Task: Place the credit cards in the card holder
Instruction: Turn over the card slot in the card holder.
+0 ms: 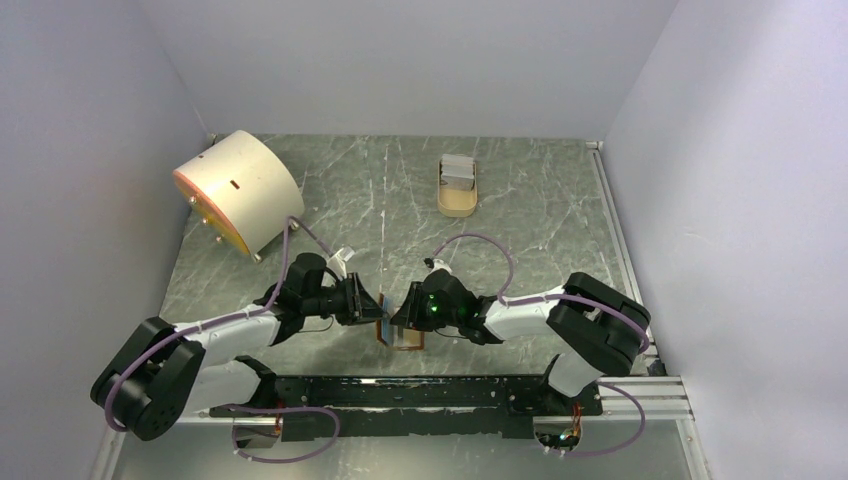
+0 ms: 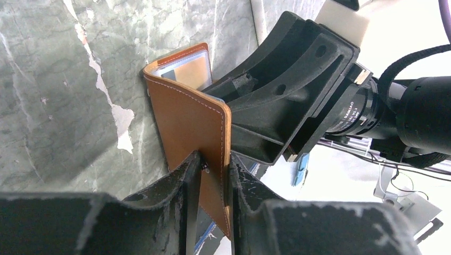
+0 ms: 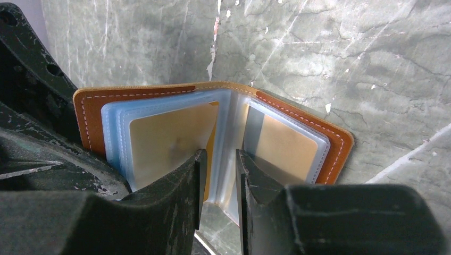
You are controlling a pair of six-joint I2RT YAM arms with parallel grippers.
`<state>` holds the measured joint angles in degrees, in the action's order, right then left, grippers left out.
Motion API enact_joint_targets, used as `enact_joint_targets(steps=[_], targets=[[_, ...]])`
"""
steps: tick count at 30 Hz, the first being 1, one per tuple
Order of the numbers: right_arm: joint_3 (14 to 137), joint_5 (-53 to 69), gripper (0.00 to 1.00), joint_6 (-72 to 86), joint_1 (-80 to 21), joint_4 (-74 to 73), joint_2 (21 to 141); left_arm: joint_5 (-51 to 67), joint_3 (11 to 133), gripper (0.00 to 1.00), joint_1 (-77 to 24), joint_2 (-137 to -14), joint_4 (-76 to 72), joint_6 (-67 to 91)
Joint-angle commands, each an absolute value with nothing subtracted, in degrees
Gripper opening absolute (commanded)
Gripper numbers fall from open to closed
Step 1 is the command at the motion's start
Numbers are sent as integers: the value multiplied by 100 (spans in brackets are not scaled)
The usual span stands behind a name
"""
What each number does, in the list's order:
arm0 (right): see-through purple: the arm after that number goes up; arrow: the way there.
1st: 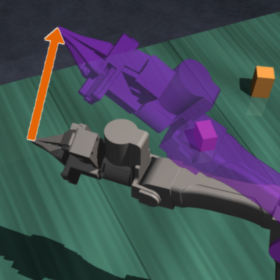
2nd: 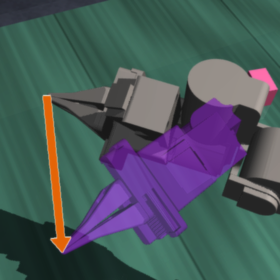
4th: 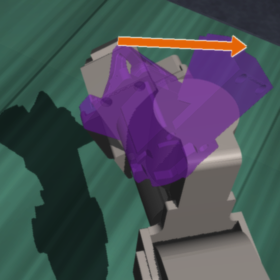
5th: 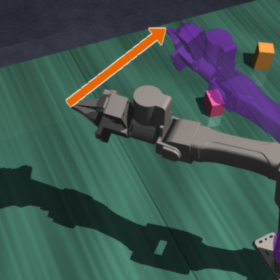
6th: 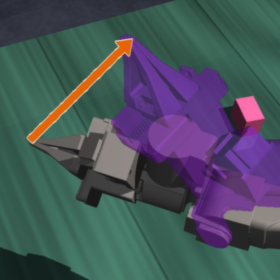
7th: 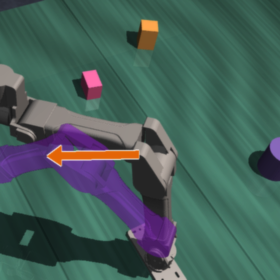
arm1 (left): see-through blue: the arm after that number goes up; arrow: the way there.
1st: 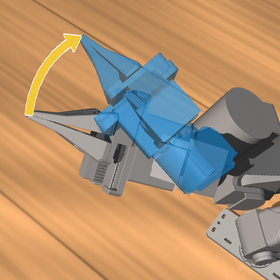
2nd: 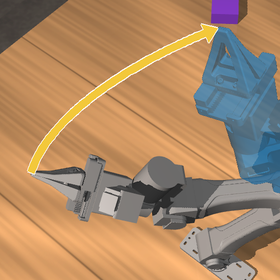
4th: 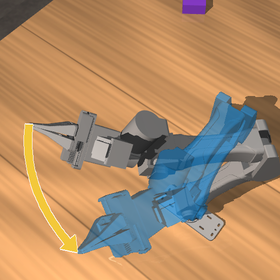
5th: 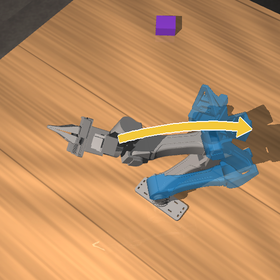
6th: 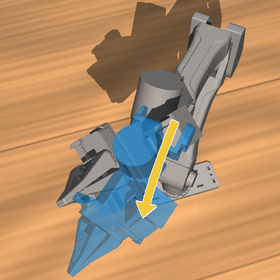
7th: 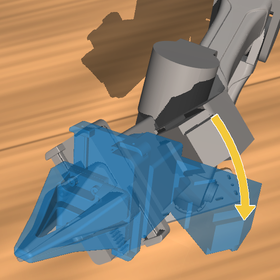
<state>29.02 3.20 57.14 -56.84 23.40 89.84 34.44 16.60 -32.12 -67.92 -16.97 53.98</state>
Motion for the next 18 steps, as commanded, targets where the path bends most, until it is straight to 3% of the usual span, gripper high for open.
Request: enact_joint_targets(steps=[1, 7, 12, 18], targets=[[2892, 246, 32, 5625, -5690, 2243, 9107, 3858, 1588, 22, -3256, -6662, -2387, 5502], [2899, 246, 32, 5616, -5689, 2250, 9108, 3784, 1592, 9, -3259, -6654, -2324, 5447], [2887, 262, 32, 5623, -5691, 2292, 9141, 3779, 1551, 9, -3260, -6715, -2428, 5455], [2888, 294, 32, 5634, -5691, 2344, 9210, 4027, 1381, 18, -3257, -6790, -3080, 5691]])
